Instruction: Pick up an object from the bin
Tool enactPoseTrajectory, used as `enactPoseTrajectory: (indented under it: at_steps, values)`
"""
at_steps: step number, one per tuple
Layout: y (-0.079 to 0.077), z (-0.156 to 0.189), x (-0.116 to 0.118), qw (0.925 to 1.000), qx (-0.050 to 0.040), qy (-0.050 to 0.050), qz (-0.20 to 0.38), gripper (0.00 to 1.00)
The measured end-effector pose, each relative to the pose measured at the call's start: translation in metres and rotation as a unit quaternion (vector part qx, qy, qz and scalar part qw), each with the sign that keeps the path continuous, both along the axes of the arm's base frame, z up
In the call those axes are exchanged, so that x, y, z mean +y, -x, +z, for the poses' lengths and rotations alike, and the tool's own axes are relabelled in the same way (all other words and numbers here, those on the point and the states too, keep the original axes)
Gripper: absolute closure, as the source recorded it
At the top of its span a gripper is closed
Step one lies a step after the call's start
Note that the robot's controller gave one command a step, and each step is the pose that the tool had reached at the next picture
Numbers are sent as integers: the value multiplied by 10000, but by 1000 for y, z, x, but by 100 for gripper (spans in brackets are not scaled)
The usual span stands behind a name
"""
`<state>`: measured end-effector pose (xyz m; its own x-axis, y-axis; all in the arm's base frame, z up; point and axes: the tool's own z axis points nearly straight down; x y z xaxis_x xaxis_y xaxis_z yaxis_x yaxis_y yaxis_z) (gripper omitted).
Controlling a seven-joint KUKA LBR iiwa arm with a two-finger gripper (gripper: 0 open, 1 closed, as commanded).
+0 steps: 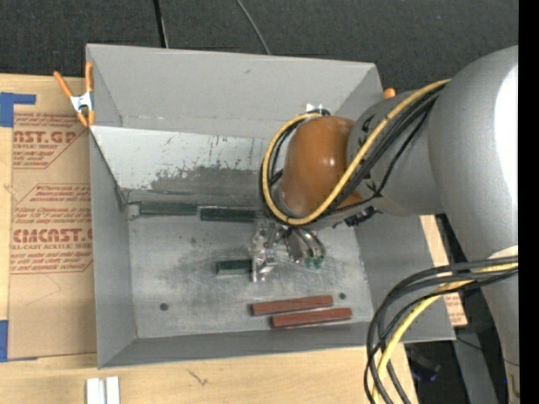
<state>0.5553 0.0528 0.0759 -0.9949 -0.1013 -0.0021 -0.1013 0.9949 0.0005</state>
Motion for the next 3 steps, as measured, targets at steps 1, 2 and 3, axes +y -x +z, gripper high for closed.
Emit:
enactPoseTrajectory:
  at_steps: [1,2,3]
  values:
    - [1,3,0,10000,9,1,4,100]
    - [-2,40,6,9990,-17,4,455,100]
    - [24,214,-26,9977,-11,4,679,100]
